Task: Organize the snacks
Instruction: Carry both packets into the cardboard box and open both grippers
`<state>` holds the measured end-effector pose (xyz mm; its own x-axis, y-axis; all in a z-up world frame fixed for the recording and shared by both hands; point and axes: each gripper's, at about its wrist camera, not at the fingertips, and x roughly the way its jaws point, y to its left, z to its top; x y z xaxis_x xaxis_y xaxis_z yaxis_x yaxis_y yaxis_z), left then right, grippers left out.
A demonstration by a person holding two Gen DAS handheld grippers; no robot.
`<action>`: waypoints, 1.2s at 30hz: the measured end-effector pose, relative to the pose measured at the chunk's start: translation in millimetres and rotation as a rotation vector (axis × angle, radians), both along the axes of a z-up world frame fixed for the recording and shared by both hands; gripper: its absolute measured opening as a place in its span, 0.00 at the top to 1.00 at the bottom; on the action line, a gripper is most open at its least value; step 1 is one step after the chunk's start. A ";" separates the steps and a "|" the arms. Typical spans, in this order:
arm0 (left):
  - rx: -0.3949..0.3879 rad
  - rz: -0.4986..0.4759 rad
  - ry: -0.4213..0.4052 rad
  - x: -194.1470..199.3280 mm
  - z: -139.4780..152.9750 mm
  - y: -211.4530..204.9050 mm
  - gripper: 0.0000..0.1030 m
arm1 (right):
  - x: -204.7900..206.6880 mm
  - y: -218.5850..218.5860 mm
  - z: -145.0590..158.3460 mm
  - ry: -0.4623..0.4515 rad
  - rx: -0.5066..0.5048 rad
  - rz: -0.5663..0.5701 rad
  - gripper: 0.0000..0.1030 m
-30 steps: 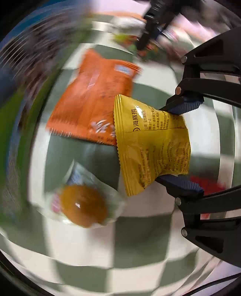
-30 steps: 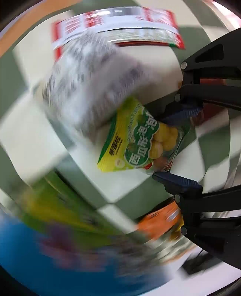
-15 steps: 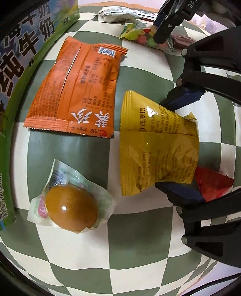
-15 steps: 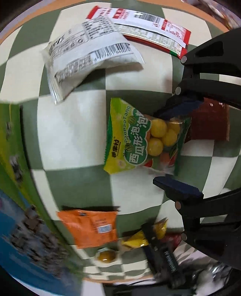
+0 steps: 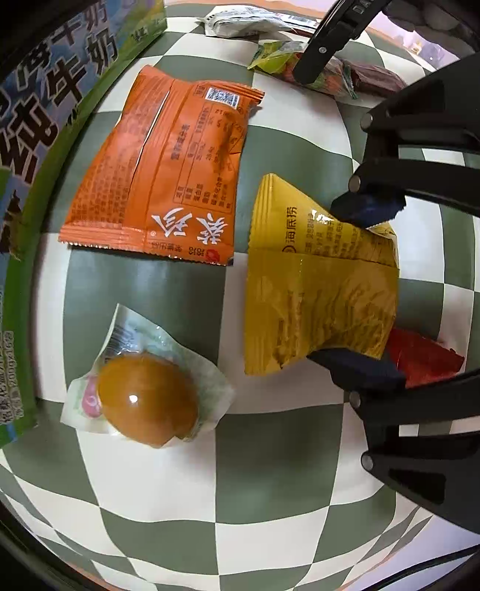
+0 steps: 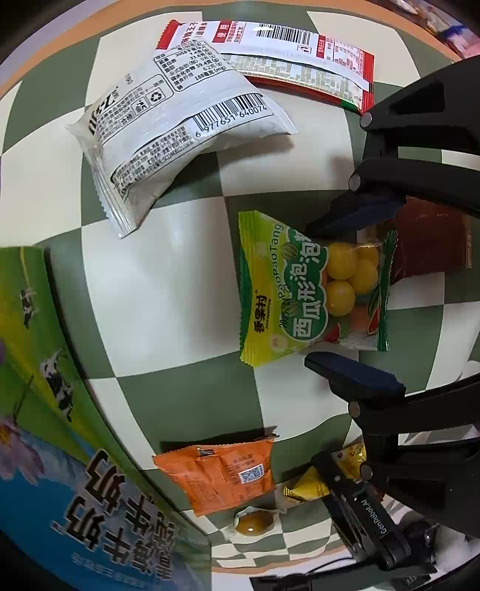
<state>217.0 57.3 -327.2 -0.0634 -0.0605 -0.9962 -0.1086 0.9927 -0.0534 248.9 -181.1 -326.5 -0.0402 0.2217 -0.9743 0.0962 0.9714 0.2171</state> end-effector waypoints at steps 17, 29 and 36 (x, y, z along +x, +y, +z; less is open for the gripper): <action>-0.197 -0.038 -0.222 8.5 154.8 -13.0 0.54 | -5.0 30.5 105.2 -0.186 0.127 0.136 0.49; -0.148 -0.041 -0.333 128.7 230.4 2.5 0.53 | 82.6 76.1 229.0 -0.405 0.226 0.190 0.49; -0.072 -0.006 -0.154 187.4 175.0 25.2 0.53 | 145.9 112.4 201.7 -0.371 0.178 0.224 0.49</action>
